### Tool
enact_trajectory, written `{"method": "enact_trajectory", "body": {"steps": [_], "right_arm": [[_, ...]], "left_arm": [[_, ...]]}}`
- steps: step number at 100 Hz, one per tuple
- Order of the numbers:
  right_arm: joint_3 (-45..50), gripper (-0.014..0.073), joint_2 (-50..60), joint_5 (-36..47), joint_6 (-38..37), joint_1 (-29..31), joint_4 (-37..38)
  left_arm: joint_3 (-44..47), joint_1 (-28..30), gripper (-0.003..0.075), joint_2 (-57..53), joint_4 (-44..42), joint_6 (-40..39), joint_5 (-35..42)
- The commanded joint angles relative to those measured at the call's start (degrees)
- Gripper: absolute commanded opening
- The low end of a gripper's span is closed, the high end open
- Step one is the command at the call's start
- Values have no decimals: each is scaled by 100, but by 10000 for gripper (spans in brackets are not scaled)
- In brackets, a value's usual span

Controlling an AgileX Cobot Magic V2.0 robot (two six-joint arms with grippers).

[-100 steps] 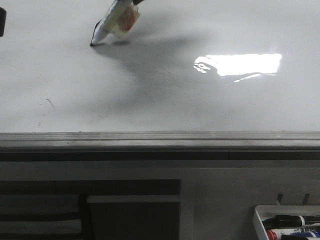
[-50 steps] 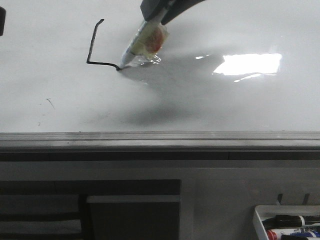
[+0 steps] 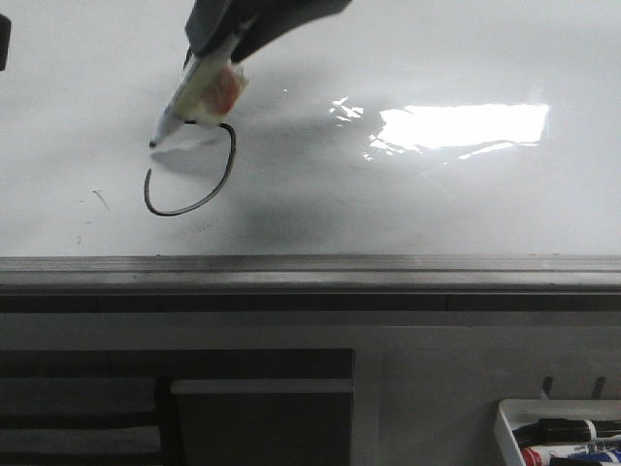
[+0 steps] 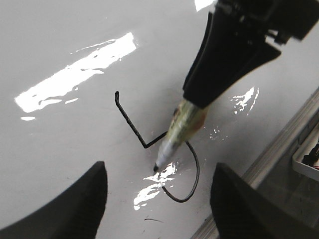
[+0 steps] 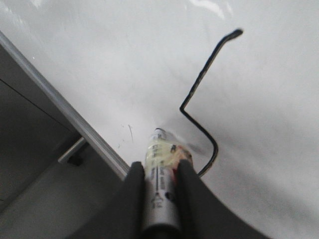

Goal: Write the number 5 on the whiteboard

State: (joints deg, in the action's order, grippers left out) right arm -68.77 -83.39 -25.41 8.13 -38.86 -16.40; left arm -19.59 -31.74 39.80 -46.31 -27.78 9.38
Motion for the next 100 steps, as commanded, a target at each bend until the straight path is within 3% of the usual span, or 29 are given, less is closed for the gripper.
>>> {"method": "enact_trajectory", "body": {"steps": [1,17,73,100], "right_arm": [[-256,-60,508,493,87,17,105],[-413,-61,467,518,87,396,143],[-839,-61,61,586,87,693,143],[-825,-61,140,-112,87,1179,370]], "left_arm": [[-137,-6,420,-24,126,-58,254],[-137,-6,420,-24,126,-58,254],[-137,-6,420,-24,126,-58,204],[-137,-6,420,-24,126,-58,171]]}}
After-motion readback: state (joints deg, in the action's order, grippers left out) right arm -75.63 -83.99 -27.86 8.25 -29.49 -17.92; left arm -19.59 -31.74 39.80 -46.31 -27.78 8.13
